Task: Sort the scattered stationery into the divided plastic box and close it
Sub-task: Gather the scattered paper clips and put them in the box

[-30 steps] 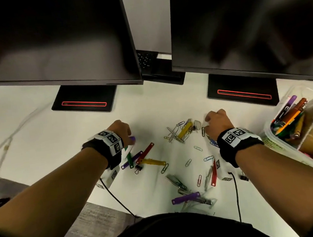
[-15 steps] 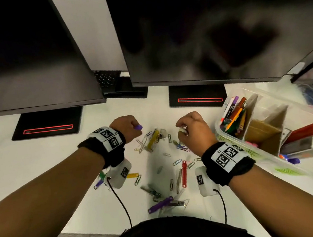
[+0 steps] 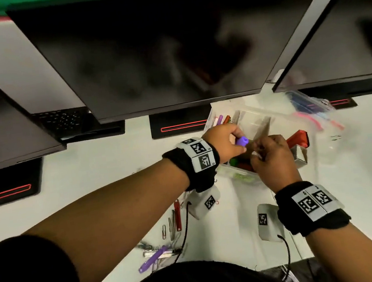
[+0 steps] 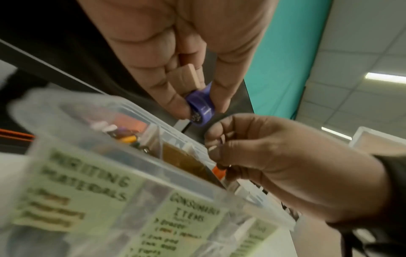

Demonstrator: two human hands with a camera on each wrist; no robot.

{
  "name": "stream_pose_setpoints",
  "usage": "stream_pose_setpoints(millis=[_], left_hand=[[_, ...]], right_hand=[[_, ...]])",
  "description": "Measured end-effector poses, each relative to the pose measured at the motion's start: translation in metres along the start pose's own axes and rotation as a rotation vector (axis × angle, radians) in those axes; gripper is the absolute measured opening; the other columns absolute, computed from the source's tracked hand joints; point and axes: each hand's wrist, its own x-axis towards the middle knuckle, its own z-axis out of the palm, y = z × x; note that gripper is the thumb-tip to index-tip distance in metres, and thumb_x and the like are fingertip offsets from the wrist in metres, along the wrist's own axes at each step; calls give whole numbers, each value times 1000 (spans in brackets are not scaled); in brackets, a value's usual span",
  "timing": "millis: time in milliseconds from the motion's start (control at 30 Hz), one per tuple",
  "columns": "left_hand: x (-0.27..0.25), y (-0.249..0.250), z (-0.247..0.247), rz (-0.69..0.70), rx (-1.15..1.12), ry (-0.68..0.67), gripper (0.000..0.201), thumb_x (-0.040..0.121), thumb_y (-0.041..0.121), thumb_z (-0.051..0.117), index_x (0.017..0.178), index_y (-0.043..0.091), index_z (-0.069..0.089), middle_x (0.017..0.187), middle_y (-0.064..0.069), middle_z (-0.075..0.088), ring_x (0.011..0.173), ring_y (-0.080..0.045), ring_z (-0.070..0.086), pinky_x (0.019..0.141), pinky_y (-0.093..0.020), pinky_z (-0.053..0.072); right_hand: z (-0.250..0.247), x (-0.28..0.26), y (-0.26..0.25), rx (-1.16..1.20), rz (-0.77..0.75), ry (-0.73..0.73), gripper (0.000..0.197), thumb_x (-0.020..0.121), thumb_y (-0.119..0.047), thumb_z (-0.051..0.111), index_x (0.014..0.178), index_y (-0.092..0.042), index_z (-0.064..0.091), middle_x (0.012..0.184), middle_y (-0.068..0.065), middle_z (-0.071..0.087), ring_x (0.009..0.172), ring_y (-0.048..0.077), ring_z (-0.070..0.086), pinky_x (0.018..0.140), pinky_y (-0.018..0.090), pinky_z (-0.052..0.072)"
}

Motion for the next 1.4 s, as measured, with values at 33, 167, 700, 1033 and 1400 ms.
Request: stream_pose_setpoints(millis=[33,167,700,1033,1400], left_hand=[[3,4,8,8,16,-35,27,77,21,72,103,16,66,93,4,62,81,-10,51,56,-13,33],[9,3,25,-13,26,-136,36,77,18,72,112,19,62,115,1,66,104,-18,62,88,-23,48],[-38,-121,-82,-217,-54,160,22,83,-3,59,99,11,68,91,3,63,69,1,54,62,-5,43],[-82,-200,-86,-450,394,-114,34,92,14,49,123,21,58,125,-10,53,118,-26,52,98,-30,39],[-82,-214,-72,-438,456,-184,30,93,16,45,119,20,60,125,-10,51,117,-27,52,99,-33,41]], right_hand=[[-1,0,5,-9,3,1,24,75,4,63,98,0,65,111,23,53,98,34,55,80,10,28],[-1,2,16,-11,15,-21,23,76,-1,65,98,-6,67,107,20,57,94,34,58,86,18,37],[67,-17,-91,52,-415,-362,17,83,-1,55,90,-8,69,92,7,67,83,17,59,74,20,40],[142,-56,-78,-209,-828,-853,20,62,-33,73,81,-27,76,89,-2,72,94,11,51,72,28,56],[162,-37,-33,-241,-731,-739,29,57,-1,81,81,-18,76,93,14,71,81,38,64,68,45,58]])
